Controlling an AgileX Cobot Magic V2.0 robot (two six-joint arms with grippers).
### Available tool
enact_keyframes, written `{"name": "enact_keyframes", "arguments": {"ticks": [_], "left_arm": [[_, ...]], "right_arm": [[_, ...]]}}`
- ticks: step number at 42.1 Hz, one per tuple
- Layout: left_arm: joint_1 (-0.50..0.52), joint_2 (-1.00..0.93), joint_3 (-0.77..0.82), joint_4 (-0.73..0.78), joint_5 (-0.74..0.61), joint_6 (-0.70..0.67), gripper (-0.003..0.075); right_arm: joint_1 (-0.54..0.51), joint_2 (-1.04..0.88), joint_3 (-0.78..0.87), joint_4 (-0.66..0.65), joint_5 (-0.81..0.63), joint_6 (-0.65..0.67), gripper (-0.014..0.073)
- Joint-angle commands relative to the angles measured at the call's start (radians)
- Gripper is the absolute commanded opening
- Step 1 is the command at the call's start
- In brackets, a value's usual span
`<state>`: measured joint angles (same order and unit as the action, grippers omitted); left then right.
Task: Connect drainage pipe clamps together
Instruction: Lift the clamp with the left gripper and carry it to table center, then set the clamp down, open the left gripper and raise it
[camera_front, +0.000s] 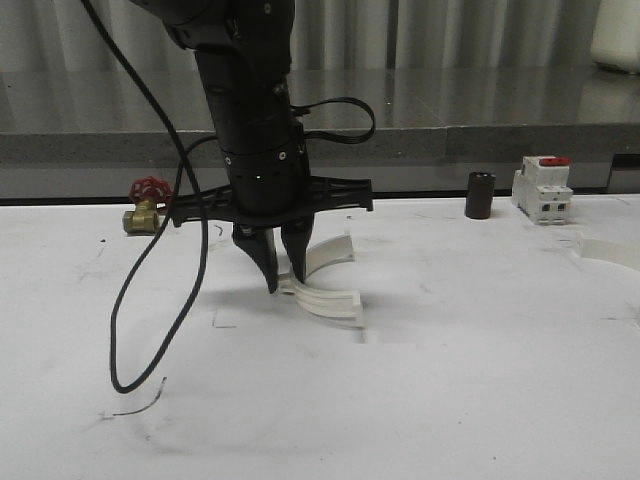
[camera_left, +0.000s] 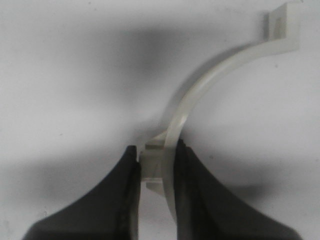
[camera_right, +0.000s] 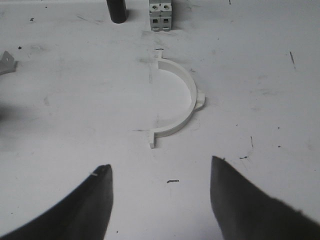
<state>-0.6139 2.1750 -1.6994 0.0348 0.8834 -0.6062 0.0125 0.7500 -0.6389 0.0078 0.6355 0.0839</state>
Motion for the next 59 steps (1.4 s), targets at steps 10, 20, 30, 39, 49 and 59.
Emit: {"name": "enact_keyframes", "arguments": {"ticks": [10, 20, 30, 39, 49, 59], "left_arm": [[-0.007, -0.051, -0.027, 0.0, -0.003, -0.012, 0.0104], [-0.007, -0.053, -0.027, 0.0, -0.005, -0.012, 0.0226], [-0.007, -0.087, -0.039, 0.0, -0.007, 0.044, 0.0236], [-0.007, -0.165, -0.05, -0.035, 0.002, 0.187, 0.0251], [-0.003, -0.344, -0.048, -0.079, 0.091, 0.512, 0.0251], [-0.003, -0.619, 0.077, -0.09, 0.085, 0.693, 0.0251]], "right_arm": [[-0.006, 0.002, -0.031, -0.008, -0.058, -0.002, 0.0461], [-0.006, 0.002, -0.031, -0.008, -0.058, -0.002, 0.0461], [-0.006, 0.002, -0.031, -0.008, -0.058, -0.002, 0.0461], [-0.006, 0.002, -0.031, -0.008, -0.058, -0.002, 0.0461], [-0.006, 0.002, -0.031, -0.008, -0.058, -0.002, 0.0461], [-0.006, 0.002, -0.031, -0.008, -0.058, -0.002, 0.0461]]}}
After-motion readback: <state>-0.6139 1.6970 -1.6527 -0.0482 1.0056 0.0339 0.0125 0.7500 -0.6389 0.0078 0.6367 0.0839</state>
